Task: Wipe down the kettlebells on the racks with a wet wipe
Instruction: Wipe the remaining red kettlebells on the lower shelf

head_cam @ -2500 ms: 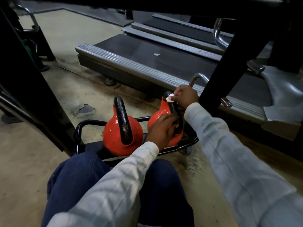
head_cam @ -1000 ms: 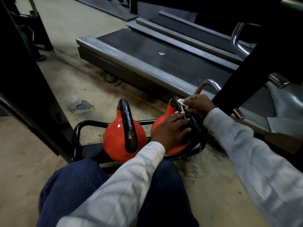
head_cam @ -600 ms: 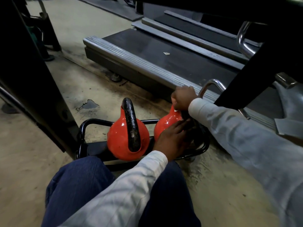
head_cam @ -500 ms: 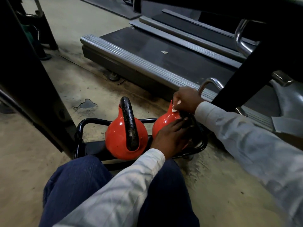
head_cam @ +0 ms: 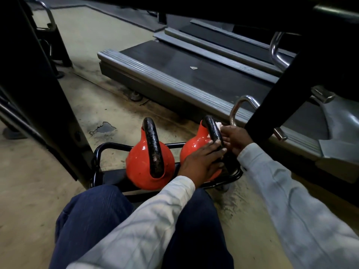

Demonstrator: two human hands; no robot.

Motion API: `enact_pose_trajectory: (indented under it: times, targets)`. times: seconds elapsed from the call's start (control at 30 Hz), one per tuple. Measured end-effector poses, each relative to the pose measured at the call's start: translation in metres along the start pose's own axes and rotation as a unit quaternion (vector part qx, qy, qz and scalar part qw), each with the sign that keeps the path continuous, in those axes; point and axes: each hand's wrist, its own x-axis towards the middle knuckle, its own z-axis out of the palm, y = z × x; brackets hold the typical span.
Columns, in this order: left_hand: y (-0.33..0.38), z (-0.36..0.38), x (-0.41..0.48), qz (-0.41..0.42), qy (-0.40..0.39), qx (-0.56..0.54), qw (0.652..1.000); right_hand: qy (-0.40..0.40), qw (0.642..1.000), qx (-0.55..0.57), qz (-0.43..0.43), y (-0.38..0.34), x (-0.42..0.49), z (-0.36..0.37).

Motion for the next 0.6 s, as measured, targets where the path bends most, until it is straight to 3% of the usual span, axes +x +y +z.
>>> enact_pose_trajectory:
  times: [0.07, 0.13, 0.23, 0.37, 0.43, 0.5, 0.53, 0.6]
  targets:
    - [0.004, 0.001, -0.001, -0.006, 0.005, 0.005, 1.0, 0.009, 0.997, -0.036, -0.067, -0.006, -0.003, -0.003]
    - [0.007, 0.002, -0.002, -0.001, 0.003, 0.022, 1.0, 0.052, 0.96, -0.204, -0.183, -0.017, 0.0, 0.005]
    - [0.01, 0.001, -0.003, 0.007, 0.003, 0.039, 0.999, 0.075, 0.816, -0.468, -0.33, -0.034, 0.005, 0.032]
    - [0.013, -0.001, -0.004, 0.015, -0.007, 0.041, 0.999, 0.029, 0.571, -0.752, -0.328, -0.037, 0.005, 0.064]
    - [0.01, -0.001, -0.004, 0.019, -0.011, 0.048, 0.999, 0.018, 0.505, -0.8, -0.325, -0.037, 0.002, 0.065]
    - [0.007, 0.0, -0.005, 0.022, -0.011, 0.05, 0.998, -0.018, 0.507, -0.798, -0.326, -0.038, -0.004, 0.057]
    - [0.007, 0.0, -0.005, 0.026, -0.008, 0.05, 0.998, -0.037, 0.538, -0.775, -0.33, -0.038, -0.007, 0.05]
    - [0.008, 0.001, -0.006, 0.037, 0.002, 0.049, 0.998, -0.044, 0.642, -0.683, -0.346, -0.035, -0.008, 0.029]
